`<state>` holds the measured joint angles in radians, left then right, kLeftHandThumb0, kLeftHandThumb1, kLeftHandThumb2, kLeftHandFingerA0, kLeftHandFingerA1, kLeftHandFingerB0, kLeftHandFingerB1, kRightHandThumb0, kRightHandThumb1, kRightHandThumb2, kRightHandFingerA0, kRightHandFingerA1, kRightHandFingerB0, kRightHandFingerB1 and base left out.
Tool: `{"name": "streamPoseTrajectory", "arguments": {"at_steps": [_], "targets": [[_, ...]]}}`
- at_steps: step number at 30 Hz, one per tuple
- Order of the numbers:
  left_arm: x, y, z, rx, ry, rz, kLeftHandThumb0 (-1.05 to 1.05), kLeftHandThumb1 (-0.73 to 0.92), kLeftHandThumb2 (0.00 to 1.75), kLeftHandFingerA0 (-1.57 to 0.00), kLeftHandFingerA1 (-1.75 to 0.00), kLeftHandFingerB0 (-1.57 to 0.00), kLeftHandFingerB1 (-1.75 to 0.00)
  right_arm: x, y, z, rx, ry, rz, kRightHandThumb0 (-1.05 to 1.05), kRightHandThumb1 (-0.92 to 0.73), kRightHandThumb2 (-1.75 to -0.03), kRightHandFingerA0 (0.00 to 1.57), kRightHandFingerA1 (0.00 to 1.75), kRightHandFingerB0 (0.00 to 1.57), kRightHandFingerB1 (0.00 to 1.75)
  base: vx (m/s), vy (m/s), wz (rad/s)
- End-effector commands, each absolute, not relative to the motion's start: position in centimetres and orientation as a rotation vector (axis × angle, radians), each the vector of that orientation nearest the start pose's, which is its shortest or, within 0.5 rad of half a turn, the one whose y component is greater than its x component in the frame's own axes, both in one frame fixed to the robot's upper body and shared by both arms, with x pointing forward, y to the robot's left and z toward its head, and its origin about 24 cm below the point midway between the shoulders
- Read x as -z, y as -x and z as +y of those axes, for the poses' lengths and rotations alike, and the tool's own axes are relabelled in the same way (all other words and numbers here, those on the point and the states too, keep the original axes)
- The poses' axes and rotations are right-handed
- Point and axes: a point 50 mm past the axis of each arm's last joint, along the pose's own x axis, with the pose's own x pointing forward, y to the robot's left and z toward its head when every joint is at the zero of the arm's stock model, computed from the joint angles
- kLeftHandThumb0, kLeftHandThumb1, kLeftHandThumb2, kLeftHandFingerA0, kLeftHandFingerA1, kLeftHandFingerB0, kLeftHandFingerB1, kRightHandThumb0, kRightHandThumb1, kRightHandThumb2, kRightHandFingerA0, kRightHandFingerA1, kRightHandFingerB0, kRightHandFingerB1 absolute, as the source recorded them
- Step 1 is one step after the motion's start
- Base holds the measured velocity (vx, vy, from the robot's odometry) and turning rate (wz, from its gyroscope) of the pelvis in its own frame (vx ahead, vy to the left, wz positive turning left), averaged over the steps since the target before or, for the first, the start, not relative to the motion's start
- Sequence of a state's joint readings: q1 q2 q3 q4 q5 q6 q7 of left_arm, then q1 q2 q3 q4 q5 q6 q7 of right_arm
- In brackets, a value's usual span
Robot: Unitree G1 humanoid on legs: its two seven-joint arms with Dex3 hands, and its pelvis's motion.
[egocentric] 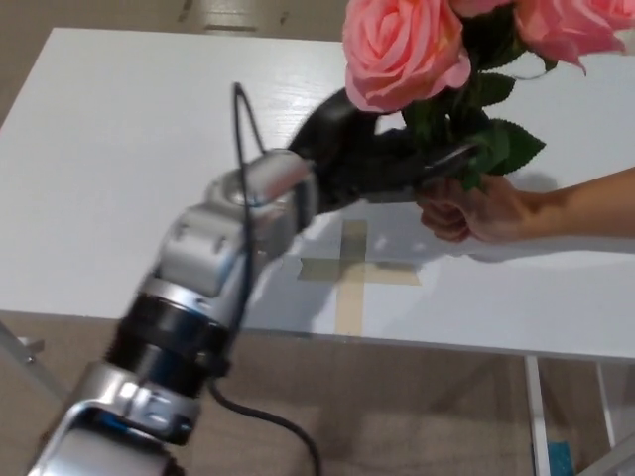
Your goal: Use the left hand to pick up the rose and passes it to a human.
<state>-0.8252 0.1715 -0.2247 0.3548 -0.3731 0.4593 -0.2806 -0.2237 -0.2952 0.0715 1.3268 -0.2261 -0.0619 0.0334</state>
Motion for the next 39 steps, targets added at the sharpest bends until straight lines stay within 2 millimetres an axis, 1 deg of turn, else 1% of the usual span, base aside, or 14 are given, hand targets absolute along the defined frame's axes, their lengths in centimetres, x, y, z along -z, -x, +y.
{"name": "streamPoseTrajectory", "arguments": {"at_steps": [1, 12, 17, 19, 20, 22, 25, 26, 28, 29, 32, 33, 37, 39], "targets": [[-15.6, -35.4, 11.5, 0.779, -0.138, 0.166, -0.75, 0.48, 0.56, 0.0, 0.0, 0.0, 0.0, 14.5, -13.9, -24.9, -0.1, 0.499, 1.123, -0.37, -0.6, -0.77, 0.63, 0.54, 0.48, 0.48, 0.0, 0.0, 0.0], [-17.1, -34.4, 18.2, 0.719, -0.234, 0.134, -0.8, 0.5, 0.56, 0.0, 0.0, 0.0, 0.0, 14.4, -14.3, -24.8, -0.093, 0.493, 1.121, -0.37, -0.61, -0.77, 0.63, 0.54, 0.48, 0.48, 0.0, 0.0, 0.0], [-17.4, -31.9, 20.5, 0.712, -0.243, 0.095, -0.8, 0.46, 0.59, 0.0, 0.0, 0.0, -0.06, 14.2, -14.7, -24.9, -0.086, 0.492, 1.111, -0.37, -0.61, -0.77, 0.63, 0.54, 0.47, 0.48, 0.0, 0.0, 0.0], [-17.2, -30.4, 21.7, 0.711, -0.251, 0.068, -0.69, 0.4, 0.8, 0.0, 0.0, 0.0, -0.13, 14.3, -14.5, -25.1, -0.083, 0.492, 1.118, -0.37, -0.61, -0.77, 0.63, 0.55, 0.47, 0.48, 0.0, 0.0, 0.0], [-17.2, -29.6, 22.1, 0.708, -0.266, 0.054, -0.75, 0.45, 0.55, 0.0, -0.04, 0.0, -0.23, 14.2, -14.6, -25.1, -0.081, 0.491, 1.117, -0.37, -0.61, -0.77, 0.63, 0.54, 0.47, 0.48, 0.0, 0.0, 0.0], [-16.8, -28.1, 23.1, 0.707, -0.296, 0.029, -0.57, 0.33, 0.79, 0.0, -0.18, 0.0, -0.3, 14.2, -14.6, -25.1, -0.079, 0.486, 1.117, -0.37, -0.61, -0.77, 0.63, 0.54, 0.47, 0.48, 0.0, 0.0, 0.0], [-16.4, -26.8, 23.8, 0.715, -0.296, 0.02, -0.56, 0.33, 0.78, -0.01, -0.23, -0.02, -0.35, 14.2, -14.6, -25.1, -0.082, 0.49, 1.117, -0.37, -0.61, -0.77, 0.63, 0.54, 0.46, 0.48, 0.0, 0.0, 0.0], [-16.0, -25.6, 24.2, 0.725, -0.281, 0.013, -0.28, 0.14, 0.79, -0.08, -0.51, -0.09, -0.48, 14.2, -14.6, -25.1, -0.08, 0.489, 1.117, -0.37, -0.61, -0.77, 0.62, 0.54, 0.46, 0.48, 0.0, 0.0, 0.0], [-15.4, -23.7, 24.9, 0.738, -0.264, 0.003, -0.28, 0.14, 0.79, -0.08, -0.51, -0.09, -0.48, 14.2, -14.6, -25.3, -0.078, 0.489, 1.118, -0.37, -0.61, -0.77, 0.62, 0.54, 0.46, 0.48, 0.0, 0.0, 0.0], [-14.7, -22.6, 25.2, 0.743, -0.237, 0.013, -0.55, 0.41, 0.53, -0.32, -0.33, -0.35, -0.32, 14.2, -14.6, -25.2, -0.074, 0.486, 1.116, -0.38, -0.6, -0.77, 0.62, 0.54, 0.46, 0.47, 0.0, 0.0, 0.0], [-14.4, -22.0, 25.4, 0.746, -0.225, 0.014, -0.55, 0.41, 0.53, -0.32, -0.33, -0.35, -0.32, 14.2, -14.6, -25.2, -0.072, 0.484, 1.115, -0.38, -0.6, -0.77, 0.62, 0.54, 0.46, 0.47, 0.0, 0.0, 0.0], [-13.4, -21.1, 25.8, 0.749, -0.182, 0.03, -0.46, 0.39, 0.53, -0.5, -0.39, -0.44, -0.35, 14.2, -14.7, -25.2, -0.072, 0.486, 1.113, -0.38, -0.61, -0.77, 0.62, 0.54, 0.46, 0.47, 0.0, 0.0, 0.0], [-10.4, -18.6, 26.8, 0.737, -0.077, 0.081, -0.5, 0.34, 0.64, -0.52, -0.47, -0.43, -0.42, 14.1, -14.9, -25.2, -0.071, 0.492, 1.113, -0.38, -0.61, -0.78, 0.62, 0.54, 0.46, 0.47, 0.0, 0.0, 0.0], [-6.4, -16.7, 27.7, 0.636, -0.028, 0.216, -0.52, 0.37, 0.67, -0.62, -0.52, -0.45, -0.43, 14.0, -15.0, -25.2, -0.068, 0.493, 1.109, -0.38, -0.61, -0.78, 0.62, 0.54, 0.46, 0.48, 0.0, 0.0, 0.0]]}}
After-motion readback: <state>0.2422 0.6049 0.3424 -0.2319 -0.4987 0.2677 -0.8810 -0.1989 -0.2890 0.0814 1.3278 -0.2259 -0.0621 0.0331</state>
